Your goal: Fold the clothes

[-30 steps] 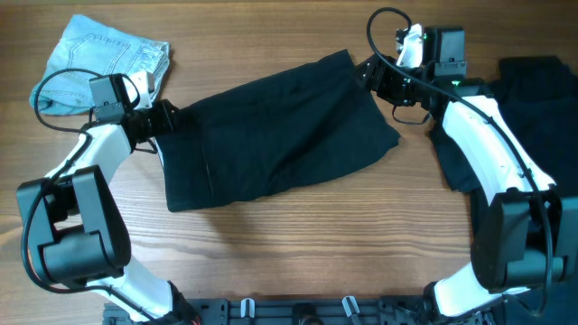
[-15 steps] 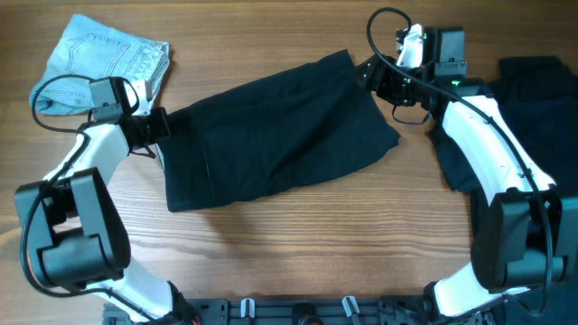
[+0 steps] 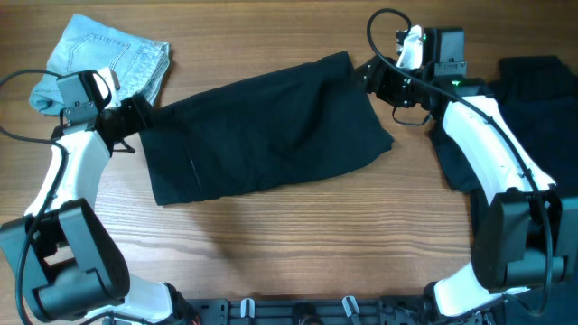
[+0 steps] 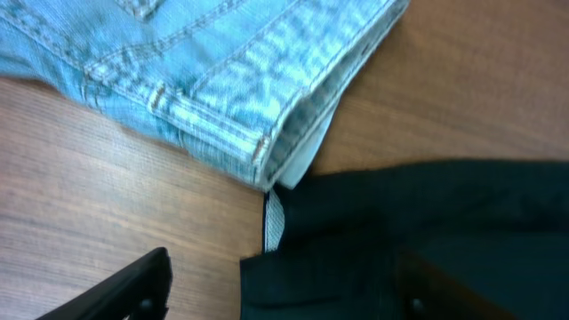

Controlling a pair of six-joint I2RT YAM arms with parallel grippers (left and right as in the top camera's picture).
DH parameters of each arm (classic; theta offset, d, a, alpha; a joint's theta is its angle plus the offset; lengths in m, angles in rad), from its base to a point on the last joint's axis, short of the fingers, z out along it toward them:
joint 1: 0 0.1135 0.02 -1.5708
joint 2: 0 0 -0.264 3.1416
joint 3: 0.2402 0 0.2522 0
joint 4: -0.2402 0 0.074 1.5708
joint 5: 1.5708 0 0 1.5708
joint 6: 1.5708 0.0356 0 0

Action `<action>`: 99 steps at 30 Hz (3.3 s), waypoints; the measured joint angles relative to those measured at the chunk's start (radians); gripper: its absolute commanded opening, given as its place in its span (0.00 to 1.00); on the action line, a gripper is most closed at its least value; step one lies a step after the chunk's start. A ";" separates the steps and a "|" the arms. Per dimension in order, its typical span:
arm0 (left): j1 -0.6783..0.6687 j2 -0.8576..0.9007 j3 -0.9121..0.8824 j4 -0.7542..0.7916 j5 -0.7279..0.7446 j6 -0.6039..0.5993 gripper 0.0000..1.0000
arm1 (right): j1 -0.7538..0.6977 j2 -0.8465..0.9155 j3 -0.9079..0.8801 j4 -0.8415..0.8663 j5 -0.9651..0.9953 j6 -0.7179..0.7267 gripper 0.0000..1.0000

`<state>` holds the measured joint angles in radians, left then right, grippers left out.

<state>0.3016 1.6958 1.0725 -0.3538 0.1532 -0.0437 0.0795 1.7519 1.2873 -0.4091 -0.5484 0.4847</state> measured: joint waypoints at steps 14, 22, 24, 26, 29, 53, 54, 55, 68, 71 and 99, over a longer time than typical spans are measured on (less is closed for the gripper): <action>0.000 0.000 0.008 -0.391 0.227 0.000 0.50 | 0.022 0.098 -0.103 -0.332 0.327 -0.190 0.52; -0.010 0.000 -0.083 -0.383 0.239 0.004 0.51 | 0.014 0.150 -0.103 -0.370 0.304 -0.237 0.04; -0.027 0.000 -0.089 -0.379 0.239 0.004 0.52 | 0.014 0.150 -0.098 -0.570 0.368 -0.171 0.04; -0.034 0.000 -0.089 -0.372 0.241 0.004 0.64 | 0.011 0.151 -0.106 -0.714 0.440 -0.118 0.04; -0.038 0.000 -0.089 -0.368 0.242 0.005 0.63 | 0.009 0.151 -0.106 -0.731 0.482 -0.092 0.29; -0.038 -0.072 -0.042 -0.467 0.370 0.005 0.42 | -0.013 0.227 -0.034 0.140 0.172 -0.296 0.05; -0.038 -0.072 -0.042 -0.462 0.369 0.005 0.42 | -0.013 0.227 -0.034 0.140 0.144 -0.294 0.04; -0.038 -0.072 -0.042 -0.461 0.369 0.005 0.43 | -0.013 0.227 -0.034 0.141 0.113 -0.296 0.04; -0.038 -0.072 -0.042 -0.453 0.369 0.005 0.49 | -0.093 0.063 -0.008 0.119 0.186 -0.260 0.87; -0.038 -0.072 -0.042 -0.454 0.369 0.005 0.41 | -0.093 0.077 -0.009 0.026 0.206 -0.267 0.51; -0.355 0.102 -0.037 -0.068 0.261 0.008 0.23 | -0.194 -0.142 -0.160 -0.264 0.256 -0.148 0.14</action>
<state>-0.0532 1.7981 1.0355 -0.4221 0.4137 -0.0353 -0.1143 1.6100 1.1275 -0.6735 -0.2924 0.3363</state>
